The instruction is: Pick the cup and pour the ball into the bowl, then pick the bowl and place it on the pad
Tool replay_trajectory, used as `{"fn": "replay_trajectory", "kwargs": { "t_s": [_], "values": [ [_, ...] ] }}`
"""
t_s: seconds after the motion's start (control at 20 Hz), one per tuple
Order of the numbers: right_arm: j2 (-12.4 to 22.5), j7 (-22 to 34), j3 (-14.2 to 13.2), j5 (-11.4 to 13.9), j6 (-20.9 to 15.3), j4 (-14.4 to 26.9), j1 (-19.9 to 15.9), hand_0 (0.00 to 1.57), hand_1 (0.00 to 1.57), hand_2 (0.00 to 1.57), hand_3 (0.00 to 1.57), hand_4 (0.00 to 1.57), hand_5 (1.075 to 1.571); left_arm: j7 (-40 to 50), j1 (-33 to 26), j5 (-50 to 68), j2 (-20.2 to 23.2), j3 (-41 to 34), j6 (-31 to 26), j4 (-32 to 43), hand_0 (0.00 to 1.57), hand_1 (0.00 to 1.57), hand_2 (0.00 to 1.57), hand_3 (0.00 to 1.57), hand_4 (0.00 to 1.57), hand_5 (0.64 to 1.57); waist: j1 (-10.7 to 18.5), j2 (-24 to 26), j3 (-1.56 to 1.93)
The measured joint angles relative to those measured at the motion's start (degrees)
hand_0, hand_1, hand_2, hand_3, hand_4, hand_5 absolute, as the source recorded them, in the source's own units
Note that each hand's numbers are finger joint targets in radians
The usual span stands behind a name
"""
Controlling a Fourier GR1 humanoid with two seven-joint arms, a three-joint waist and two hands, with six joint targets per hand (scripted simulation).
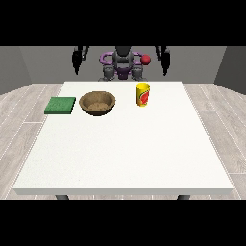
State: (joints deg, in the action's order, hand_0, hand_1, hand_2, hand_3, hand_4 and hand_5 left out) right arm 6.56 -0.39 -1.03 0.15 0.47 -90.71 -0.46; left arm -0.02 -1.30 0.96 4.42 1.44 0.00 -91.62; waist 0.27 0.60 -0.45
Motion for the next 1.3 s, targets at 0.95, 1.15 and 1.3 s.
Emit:
{"fn": "replay_trajectory", "kwargs": {
  "t_s": [0.95, 1.15, 1.3],
  "values": [
    [-3.1, 16.6, 0.8, -11.3, 1.5, -21.2, 14.0, 0.0, 0.0, 0.0, 0.0, 0.48, 1.57, 14.7, -11.6, 2.8, -3.8, 7.7, 5.7, -20.6, 0.0, 0.0, 0.0, 0.0, 0.0, 1.546, -1.5, 19.5, 0.44],
    [-3.3, 12.9, 0.3, -12.2, 3.3, -22.3, 14.8, 0.0, 0.0, 0.0, 0.0, 0.43, 1.571, 7.6, -11.6, 0.7, -4.2, 11.8, 8.9, -18.3, 0.0, 0.0, 0.0, 0.0, 0.0, 1.537, -2.4, 14.1, 0.44],
    [-3.6, 7.4, -0.5, -12.2, 5.0, -20.1, 13.9, 0.0, 0.0, 0.0, 0.0, 0.38, 1.571, 1.3, -9.2, 0.2, -4.3, 11.4, 9.4, -14.5, 0.0, 0.0, 0.0, 0.0, 0.0, 1.524, -3.2, 9.0, 0.43]
  ]
}}
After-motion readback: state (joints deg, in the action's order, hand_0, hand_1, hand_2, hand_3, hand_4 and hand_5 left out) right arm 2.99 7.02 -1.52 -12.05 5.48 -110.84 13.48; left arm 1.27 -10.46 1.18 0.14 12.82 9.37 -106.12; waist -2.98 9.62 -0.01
